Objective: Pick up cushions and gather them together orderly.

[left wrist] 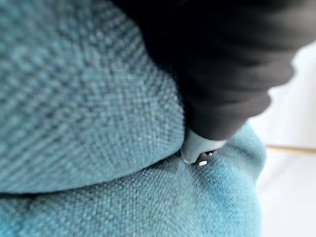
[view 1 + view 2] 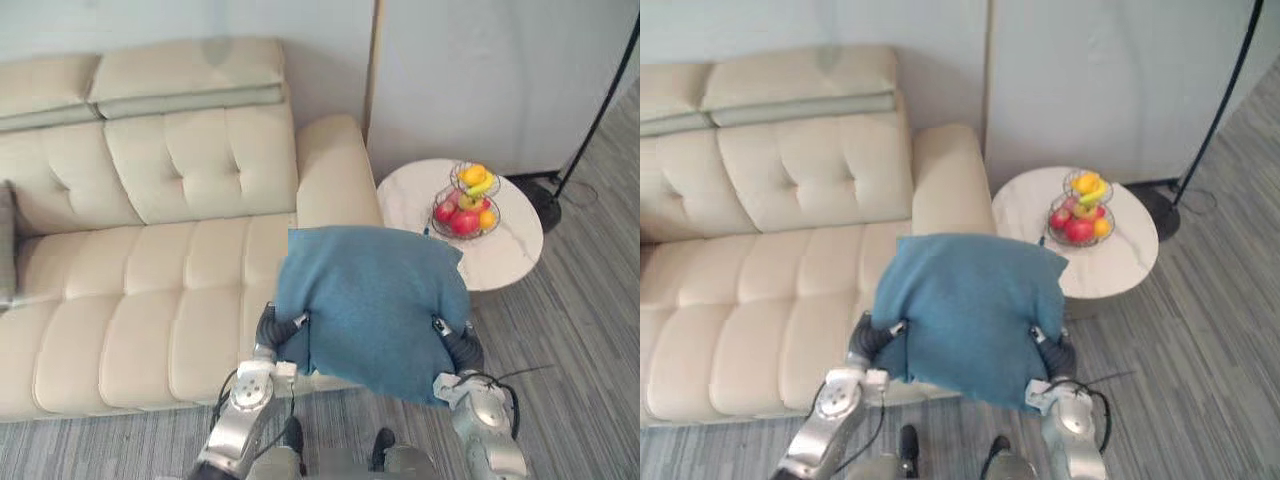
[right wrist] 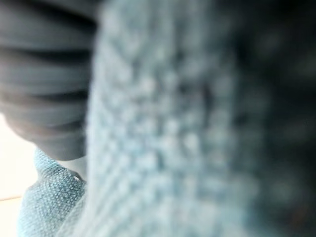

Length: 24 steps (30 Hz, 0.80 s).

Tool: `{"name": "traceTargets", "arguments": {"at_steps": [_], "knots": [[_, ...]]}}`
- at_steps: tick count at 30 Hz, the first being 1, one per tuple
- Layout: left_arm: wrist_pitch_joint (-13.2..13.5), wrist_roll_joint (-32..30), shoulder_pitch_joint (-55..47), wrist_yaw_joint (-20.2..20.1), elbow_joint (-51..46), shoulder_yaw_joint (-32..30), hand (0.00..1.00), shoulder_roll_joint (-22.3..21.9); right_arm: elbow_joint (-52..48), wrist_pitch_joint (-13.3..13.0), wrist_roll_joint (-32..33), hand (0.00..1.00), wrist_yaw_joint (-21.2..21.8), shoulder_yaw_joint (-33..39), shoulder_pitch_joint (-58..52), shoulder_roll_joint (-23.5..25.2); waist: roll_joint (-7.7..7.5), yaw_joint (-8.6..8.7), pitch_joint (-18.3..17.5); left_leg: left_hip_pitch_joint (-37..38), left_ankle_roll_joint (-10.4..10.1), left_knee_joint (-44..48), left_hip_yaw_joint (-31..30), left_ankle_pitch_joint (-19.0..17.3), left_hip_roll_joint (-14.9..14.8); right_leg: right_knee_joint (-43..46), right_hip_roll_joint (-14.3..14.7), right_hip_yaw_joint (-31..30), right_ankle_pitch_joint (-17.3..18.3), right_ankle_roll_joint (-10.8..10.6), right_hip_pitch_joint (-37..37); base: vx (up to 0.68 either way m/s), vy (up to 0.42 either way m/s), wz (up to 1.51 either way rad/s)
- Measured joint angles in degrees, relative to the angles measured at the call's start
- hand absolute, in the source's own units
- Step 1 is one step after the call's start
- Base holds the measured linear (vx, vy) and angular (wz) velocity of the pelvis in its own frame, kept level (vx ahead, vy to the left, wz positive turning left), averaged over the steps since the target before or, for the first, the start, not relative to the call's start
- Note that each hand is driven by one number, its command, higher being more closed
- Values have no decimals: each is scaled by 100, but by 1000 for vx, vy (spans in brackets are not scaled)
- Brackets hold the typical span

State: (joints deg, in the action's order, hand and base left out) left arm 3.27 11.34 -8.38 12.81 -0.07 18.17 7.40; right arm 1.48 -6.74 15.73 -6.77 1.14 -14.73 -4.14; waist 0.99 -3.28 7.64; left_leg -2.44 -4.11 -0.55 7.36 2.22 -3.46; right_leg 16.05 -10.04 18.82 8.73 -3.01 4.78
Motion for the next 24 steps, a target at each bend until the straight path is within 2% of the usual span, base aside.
{"name": "traceTargets", "arguments": {"at_steps": [2,3,5,6,7,9,10,11,12,13,14,15,17,19,20,21,22,23,24], "knots": [[28,2,-47,-51,-172,-41,100,-46,-180,-63,-8,100,-1,1,-3,6,-14,-10,-28,-196,20,283,-159,-98,45,187,-121,206,88,5,10,-26,12,62],[34,3,-59,-54,-227,-60,100,-80,-251,-91,-44,100,-9,2,18,3,2,-15,-56,-318,43,427,-109,-302,12,248,-169,317,107,3,12,-54,25,61],[55,6,-110,-57,-266,-111,100,-191,-304,-175,-245,100,-26,20,79,-7,2,-3,-225,-534,116,708,778,-561,-287,195,-325,632,83,19,12,-38,65,67],[59,7,-105,-66,-257,-107,100,-209,-296,-181,-274,100,-49,47,113,-21,-71,1,-244,-573,237,918,1053,-575,-369,168,-435,740,70,26,14,-26,115,61],[83,19,-100,-69,-242,-98,100,-216,-274,-181,-406,100,-101,63,187,-53,-69,3,-258,-658,407,1140,1273,-593,-501,170,-532,796,47,-3,-4,-36,161,51],[127,139,-77,-69,14,-70,100,-271,-139,-181,-501,100,-170,105,360,-133,-32,62,-338,-637,434,1596,1513,-587,-916,-15,-762,933,-153,-222,-159,-37,236,42],[135,165,-76,-71,109,-65,100,-315,-44,-190,-523,100,-178,105,395,-189,7,62,-402,-600,403,1618,1585,-575,-1023,-141,-800,953,-262,-293,-205,-7,305,29],[142,175,-69,-72,256,-20,100,-399,121,-191,-616,100,-214,109,442,-335,141,66,-504,-545,237,1551,1597,-397,-1172,-384,-799,1007,-477,-471,-303,16,476,30],[151,178,-21,-75,388,62,100,-412,357,-194,-660,100,-239,179,549,-381,214,83,-586,-585,-299,1351,1504,-555,-1053,-592,-843,1029,-686,-627,-330,17,430,43],[152,179,51,-78,496,108,100,-320,574,-183,-668,100,-252,230,631,-294,144,116,-636,-623,-275,1259,1477,-521,-858,-765,-973,1040,-792,-620,-365,23,488,65],[152,186,142,-80,610,175,100,-138,876,-181,-674,100,-275,265,687,-187,-51,178,-653,-667,-157,1094,1356,-485,-569,-1060,-1028,975,-903,-527,-462,58,326,77],[147,226,206,-82,740,194,100,2,1121,-159,-673,100,-278,262,712,-71,-199,192,-601,-721,-86,1176,1229,-484,-385,-1226,-1107,981,-1139,-626,-617,67,290,86],[101,234,202,-148,926,221,100,90,1368,-74,-663,100,-281,259,708,-1,-163,207,-588,-885,78,1464,1049,-657,-338,-1093,-1171,1014,-1524,-644,-679,34,258,63],[92,235,185,-185,946,269,100,185,1544,-37,-657,100,-281,201,716,6,-134,125,-565,-894,175,1514,990,-759,-255,-581,-1329,929,-1755,-448,-463,18,300,21],[92,236,168,-185,946,283,100,241,1571,10,-657,100,-281,147,734,-28,-116,64,-533,-769,244,1347,1058,-768,-174,-114,-1492,795,-1948,-116,-195,29,297,-12],[93,237,138,-185,945,275,100,255,1574,17,-657,100,-279,116,758,-68,-73,53,-484,-635,293,1214,1098,-751,-155,204,-1511,615,-1973,119,-10,60,274,-32],[93,236,75,-183,946,254,100,279,1563,19,-658,100,-274,87,772,-30,21,95,-379,-325,386,897,1086,-688,-142,917,-1126,-263,-1166,-36,382,48,185,-19],[95,234,78,-183,943,254,100,279,1558,19,-657,100,-274,75,758,-15,37,167,-354,-192,408,721,1082,-651,-97,1183,-723,-709,-675,-238,522,46,146,-5],[98,234,80,-183,942,254,100,280,1559,19,-651,100,-272,80,758,-19,38,217,-352,-124,404,604,1075,-628,-58,1213,-506,-885,-472,-317,571,33,67,26]]}}
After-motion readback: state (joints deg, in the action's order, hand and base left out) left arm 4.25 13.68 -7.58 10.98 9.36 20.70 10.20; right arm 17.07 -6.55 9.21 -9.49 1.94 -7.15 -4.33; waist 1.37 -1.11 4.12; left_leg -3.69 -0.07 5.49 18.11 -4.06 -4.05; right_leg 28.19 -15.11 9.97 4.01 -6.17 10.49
